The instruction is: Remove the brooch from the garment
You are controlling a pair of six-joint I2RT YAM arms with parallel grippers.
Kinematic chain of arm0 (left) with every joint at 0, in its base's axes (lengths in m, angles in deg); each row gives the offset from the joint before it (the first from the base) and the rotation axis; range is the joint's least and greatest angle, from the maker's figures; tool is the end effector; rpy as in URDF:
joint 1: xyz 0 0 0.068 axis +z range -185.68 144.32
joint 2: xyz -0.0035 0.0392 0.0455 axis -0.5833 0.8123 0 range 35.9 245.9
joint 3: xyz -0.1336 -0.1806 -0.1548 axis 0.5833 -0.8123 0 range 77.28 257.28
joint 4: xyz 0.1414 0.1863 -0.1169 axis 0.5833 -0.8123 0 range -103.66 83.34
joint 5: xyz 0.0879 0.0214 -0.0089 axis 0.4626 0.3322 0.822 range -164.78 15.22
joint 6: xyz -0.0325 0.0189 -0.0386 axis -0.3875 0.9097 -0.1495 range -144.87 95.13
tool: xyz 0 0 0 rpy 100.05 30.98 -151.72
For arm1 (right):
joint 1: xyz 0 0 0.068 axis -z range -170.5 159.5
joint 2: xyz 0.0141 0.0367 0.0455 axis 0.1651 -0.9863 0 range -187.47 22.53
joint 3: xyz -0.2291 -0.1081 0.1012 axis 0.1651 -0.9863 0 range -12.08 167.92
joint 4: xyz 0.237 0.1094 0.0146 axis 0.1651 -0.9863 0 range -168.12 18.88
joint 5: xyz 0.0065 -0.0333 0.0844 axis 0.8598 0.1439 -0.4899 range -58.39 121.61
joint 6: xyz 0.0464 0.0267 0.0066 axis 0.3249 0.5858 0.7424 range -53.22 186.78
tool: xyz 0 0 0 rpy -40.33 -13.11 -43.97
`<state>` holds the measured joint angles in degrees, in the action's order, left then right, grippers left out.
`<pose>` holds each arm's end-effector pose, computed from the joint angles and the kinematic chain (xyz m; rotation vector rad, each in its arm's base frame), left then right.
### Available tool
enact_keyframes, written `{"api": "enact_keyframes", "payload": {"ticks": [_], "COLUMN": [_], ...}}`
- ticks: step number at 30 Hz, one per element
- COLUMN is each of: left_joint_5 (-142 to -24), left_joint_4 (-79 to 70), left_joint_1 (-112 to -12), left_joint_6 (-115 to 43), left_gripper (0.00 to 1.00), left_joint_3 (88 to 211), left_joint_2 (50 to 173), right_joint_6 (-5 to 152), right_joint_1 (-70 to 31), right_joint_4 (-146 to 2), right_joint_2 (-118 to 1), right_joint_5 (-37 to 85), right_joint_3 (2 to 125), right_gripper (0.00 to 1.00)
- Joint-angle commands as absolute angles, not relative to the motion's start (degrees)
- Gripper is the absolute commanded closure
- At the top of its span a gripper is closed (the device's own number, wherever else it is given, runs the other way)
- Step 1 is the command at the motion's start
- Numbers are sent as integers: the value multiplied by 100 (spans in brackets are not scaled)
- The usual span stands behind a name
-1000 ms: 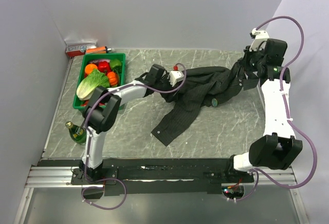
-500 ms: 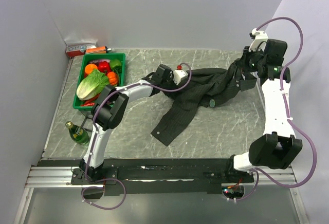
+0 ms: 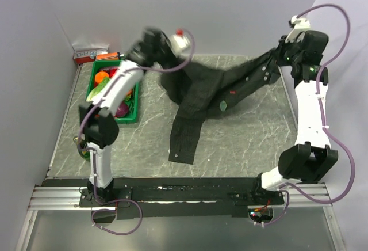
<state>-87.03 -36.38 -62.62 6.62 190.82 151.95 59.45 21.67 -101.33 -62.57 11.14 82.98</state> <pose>0.4204 -0.2220 0.3419 1.1445 1.7895 -0.1812 0.3244 -0.0573 0.4409 -0.1577 1.8961 0.1131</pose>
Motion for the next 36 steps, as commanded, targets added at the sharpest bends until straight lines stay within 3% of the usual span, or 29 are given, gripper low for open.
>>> {"api": "enact_keyframes", "payload": {"ticks": [1, 6, 11, 14, 19, 31, 33, 35, 36], "left_joint_5": [-8602, -8050, -7978, -8154, -8653, -8453, -8532, -8637, -8786], "left_joint_4": [-4672, -5464, -6272, -6134, -6142, -5528, -5466, -5465, -5457], "left_joint_1": [-5986, -5976, -6284, -6512, -6812, -6732, -6671, -6662, -6662], "left_joint_6": [2555, 3718, 2981, 2515, 1734, 1882, 1785, 1566, 1469], "left_gripper": [99, 99, 99, 99, 99, 99, 99, 99, 99], "left_joint_3": [20330, 19693, 18883, 17750, 17001, 16087, 16165, 16323, 16532], "left_joint_2": [14533, 13867, 12987, 12258, 11843, 13283, 13625, 13828, 13977], "right_joint_6": [5693, 5904, 5668, 5368, 5351, 4991, 4833, 4570, 4473], "right_joint_1": [2225, 2453, 2786, 2892, 2902, 2902, 2901, 2902, 2910], "right_joint_4": [-9503, -9160, -9212, -9045, -9765, -10531, -10591, -10750, -10846], "right_joint_2": [-5606, -5017, -4032, -3312, -2652, -3977, -4231, -4329, -4321], "right_joint_5": [1754, 1599, 869, 656, 52, -38, -3, 14, 119], "right_joint_3": [8855, 8146, 6775, 5178, 4322, 3776, 3828, 4055, 4135], "right_gripper": [100, 100, 100, 100, 100, 100, 76, 59, 55]}}
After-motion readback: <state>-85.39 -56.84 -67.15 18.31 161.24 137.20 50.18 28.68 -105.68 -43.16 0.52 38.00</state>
